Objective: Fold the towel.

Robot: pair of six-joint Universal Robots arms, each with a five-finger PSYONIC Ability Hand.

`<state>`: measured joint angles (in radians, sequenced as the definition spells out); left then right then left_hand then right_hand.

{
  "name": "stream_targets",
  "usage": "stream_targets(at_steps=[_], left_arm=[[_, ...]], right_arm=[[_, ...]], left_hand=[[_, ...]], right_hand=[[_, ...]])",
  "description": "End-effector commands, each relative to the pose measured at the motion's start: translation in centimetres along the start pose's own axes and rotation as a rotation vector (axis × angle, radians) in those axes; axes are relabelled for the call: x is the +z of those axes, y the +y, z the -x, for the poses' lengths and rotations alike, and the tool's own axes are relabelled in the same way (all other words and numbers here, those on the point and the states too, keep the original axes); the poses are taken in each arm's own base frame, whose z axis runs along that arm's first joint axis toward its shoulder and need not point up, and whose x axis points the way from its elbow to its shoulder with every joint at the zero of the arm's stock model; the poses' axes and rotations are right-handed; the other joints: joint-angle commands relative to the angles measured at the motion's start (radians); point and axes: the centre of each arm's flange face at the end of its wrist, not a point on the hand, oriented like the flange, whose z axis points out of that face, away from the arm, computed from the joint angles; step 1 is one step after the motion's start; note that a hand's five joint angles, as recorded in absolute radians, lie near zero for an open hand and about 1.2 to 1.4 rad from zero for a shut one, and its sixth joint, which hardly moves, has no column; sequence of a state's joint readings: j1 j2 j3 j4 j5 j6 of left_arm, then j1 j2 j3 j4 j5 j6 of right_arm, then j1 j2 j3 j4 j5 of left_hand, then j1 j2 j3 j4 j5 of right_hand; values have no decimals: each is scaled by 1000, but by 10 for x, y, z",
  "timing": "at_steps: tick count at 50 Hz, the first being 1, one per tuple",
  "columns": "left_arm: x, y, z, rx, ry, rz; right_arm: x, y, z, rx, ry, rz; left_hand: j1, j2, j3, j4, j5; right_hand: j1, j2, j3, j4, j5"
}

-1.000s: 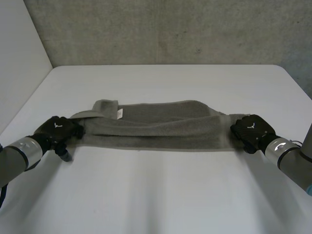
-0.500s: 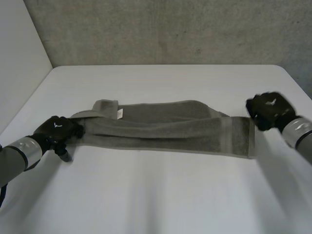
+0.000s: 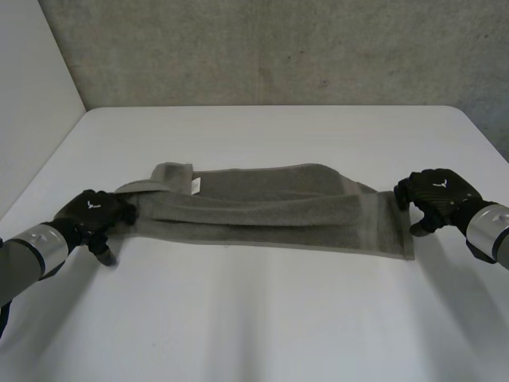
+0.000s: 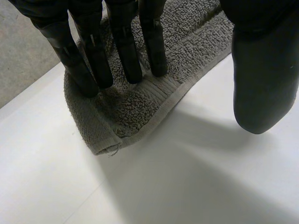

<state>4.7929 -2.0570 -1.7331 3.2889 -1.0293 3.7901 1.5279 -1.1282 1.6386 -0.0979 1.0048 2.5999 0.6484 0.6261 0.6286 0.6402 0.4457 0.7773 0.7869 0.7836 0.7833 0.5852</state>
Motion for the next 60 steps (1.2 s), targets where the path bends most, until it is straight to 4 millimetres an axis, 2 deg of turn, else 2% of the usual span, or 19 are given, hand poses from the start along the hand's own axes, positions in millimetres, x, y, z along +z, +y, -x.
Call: stream_targets(at_steps=[1, 4, 6, 10, 25, 40, 45, 47, 48, 50, 54, 59, 60], left_arm=[[0, 0, 0, -2, 1, 0], [-1, 1, -1, -3, 2, 1], [-1, 0, -1, -2, 3, 0], [0, 0, -2, -1, 4, 0], [-1, 1, -3, -4, 8, 2], [-2, 0, -4, -3, 9, 1], [-2, 0, -4, -3, 10, 0], [-2, 0, -4, -3, 9, 1], [-2, 0, -4, -3, 10, 0], [-2, 0, -4, -2, 12, 0], [-2, 0, -4, -3, 10, 0], [-2, 0, -5, -3, 12, 1], [-3, 0, -5, -4, 11, 2]], right_arm=[[-4, 14, -49, 69, 147, 78], [-4, 14, -54, 101, 167, 80], [-3, 13, -60, 190, 186, 78], [0, 17, -60, 276, 171, 103], [4, 33, -36, 371, 53, 192], [12, 23, 0, 400, -37, 182], [16, 25, 9, 392, -54, 187], [18, 27, 13, 389, -59, 184], [18, 27, 13, 389, -59, 184], [21, 27, 11, 399, -48, 166], [23, 26, 6, 425, -18, 149], [20, 14, -7, 455, 33, 93], [18, 8, -16, 463, 61, 52]], left_hand=[[-39, -16, -19, -30, -10], [-39, -16, -19, -30, -10], [-39, -16, -19, -30, -10], [-39, -16, -19, -30, -10], [-39, -16, -19, -30, -10], [-41, -19, -22, -33, -13], [-41, -19, -22, -33, -13], [-41, -19, -22, -33, -13], [-41, -19, -22, -33, -13], [-41, -19, -22, -33, -13], [-41, -19, -22, -33, -13], [-44, -22, -25, -36, -16], [-44, -22, -25, -36, -16]], right_hand=[[-134, -143, -140, -140, -116], [-226, -235, -232, -232, -208], [-290, -300, -296, -296, -272], [-331, -341, -337, -337, -314], [-308, -317, -314, -314, -290], [-267, -276, -273, -273, -249], [-167, -176, -173, -173, -149], [110, 101, 104, 104, 128], [112, 102, 106, 106, 130], [611, 602, 605, 605, 629], [619, 609, 613, 613, 636], [619, 609, 613, 613, 636], [619, 609, 613, 613, 636]])
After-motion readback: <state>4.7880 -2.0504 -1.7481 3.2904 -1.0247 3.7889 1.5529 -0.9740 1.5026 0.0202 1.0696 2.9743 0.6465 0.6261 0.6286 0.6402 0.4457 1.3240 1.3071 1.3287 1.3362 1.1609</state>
